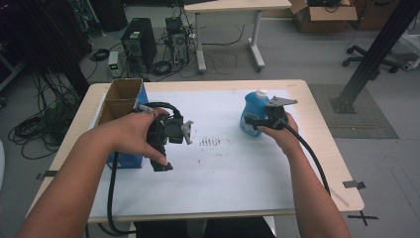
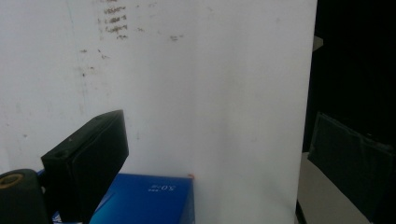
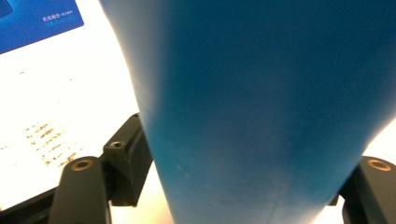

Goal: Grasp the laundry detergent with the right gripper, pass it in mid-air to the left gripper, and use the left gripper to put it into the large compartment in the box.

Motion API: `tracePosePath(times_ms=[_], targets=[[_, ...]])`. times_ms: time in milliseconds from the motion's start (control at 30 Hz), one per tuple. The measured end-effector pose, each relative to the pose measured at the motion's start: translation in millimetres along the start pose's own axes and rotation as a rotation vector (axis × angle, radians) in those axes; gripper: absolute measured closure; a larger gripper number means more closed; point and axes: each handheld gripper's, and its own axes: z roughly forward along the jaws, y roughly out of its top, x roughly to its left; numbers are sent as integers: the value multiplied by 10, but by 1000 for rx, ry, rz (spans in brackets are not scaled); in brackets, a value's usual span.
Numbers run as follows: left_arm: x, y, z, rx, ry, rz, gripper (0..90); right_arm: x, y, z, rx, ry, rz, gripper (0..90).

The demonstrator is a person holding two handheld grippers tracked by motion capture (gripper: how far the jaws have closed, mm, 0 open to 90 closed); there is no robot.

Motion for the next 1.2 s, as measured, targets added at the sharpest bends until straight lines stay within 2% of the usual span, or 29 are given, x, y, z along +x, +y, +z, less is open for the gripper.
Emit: tracePosePath(times_ms=[233,433,733,1000,1200], targets=[[-3,11,4,-2,0,2,52,6,-21,2,-6,-1,-7,341],[1,13,5,0,-1,0,52,-2,-44,-4,-21,-10,-10,414],[19,31,14,0,-2,-5,51,-28,-74,-5,-44,7,-4,444],[21,60,1,-2,-2,-2,51,-22,-59,-21,-32,4,4,454],[48,63,-32,-4,3,-8,50,-11,27,-102,-25,18,-29,457]])
